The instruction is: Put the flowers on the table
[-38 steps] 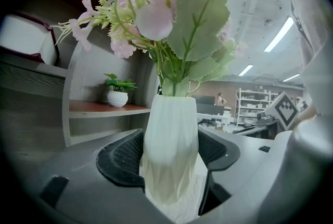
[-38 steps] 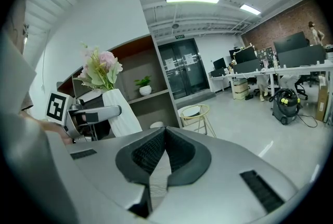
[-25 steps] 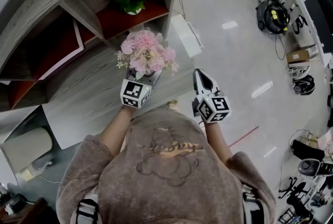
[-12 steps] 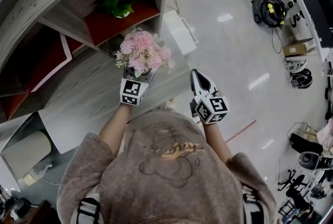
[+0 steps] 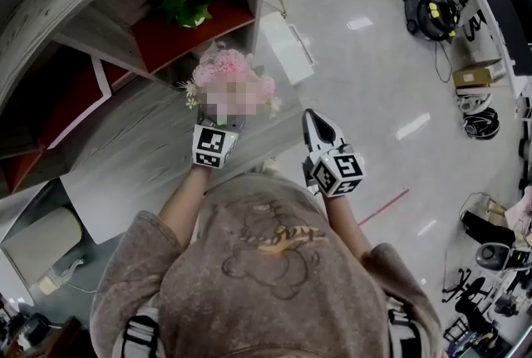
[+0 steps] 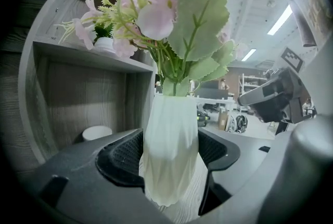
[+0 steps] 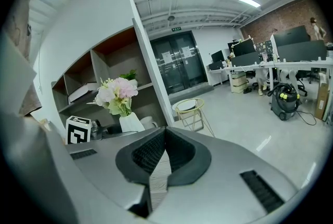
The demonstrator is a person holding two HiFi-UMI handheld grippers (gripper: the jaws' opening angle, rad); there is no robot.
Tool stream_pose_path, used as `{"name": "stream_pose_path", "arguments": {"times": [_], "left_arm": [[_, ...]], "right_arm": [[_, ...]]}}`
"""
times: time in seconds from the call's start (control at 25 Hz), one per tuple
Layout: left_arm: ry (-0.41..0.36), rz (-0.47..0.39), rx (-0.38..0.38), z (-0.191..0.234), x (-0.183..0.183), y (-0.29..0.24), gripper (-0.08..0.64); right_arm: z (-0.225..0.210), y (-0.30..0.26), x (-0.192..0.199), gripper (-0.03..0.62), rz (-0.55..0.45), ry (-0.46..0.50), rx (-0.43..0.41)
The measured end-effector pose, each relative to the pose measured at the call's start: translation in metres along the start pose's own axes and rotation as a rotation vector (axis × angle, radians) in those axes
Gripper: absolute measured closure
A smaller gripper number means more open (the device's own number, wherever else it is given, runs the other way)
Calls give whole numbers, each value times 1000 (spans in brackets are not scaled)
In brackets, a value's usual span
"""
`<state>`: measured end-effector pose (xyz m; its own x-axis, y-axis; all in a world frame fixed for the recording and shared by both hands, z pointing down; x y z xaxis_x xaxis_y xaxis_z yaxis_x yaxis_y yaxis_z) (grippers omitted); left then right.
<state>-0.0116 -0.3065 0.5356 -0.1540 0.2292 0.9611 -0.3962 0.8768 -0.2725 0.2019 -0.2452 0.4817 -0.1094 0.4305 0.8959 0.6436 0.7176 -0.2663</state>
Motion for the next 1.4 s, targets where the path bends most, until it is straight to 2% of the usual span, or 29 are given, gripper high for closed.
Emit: {"name": "stream_pose_path", "arguments": {"times": [0.52,0.84,1.12,1.4], "left_arm": [[14,35,2,-1,8,4,229],[36,41,-3,2,-2,13,227],[43,33,-15,6,-17,38,227],[97,24,-55,15,-29,72,227]], "right_arm": [[4,-2,5,595,7,1,-22],[7,-4,6,595,3,8,-37],[10,-14,4,595,-5,29,-71],[19,-26,3,595,-5,53,-126]]}}
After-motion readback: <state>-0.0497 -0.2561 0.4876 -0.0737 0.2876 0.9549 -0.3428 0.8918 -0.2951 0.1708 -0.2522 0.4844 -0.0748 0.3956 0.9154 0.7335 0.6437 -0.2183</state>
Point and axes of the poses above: the fingertips, and each gripper's own axes: y backward along the fingers, z to its left, x out of its underside, the point moved 6 cm from there along y, backward along the fingers, and after that the axes turned 13 degrees about -x, right-handed, at the moved point
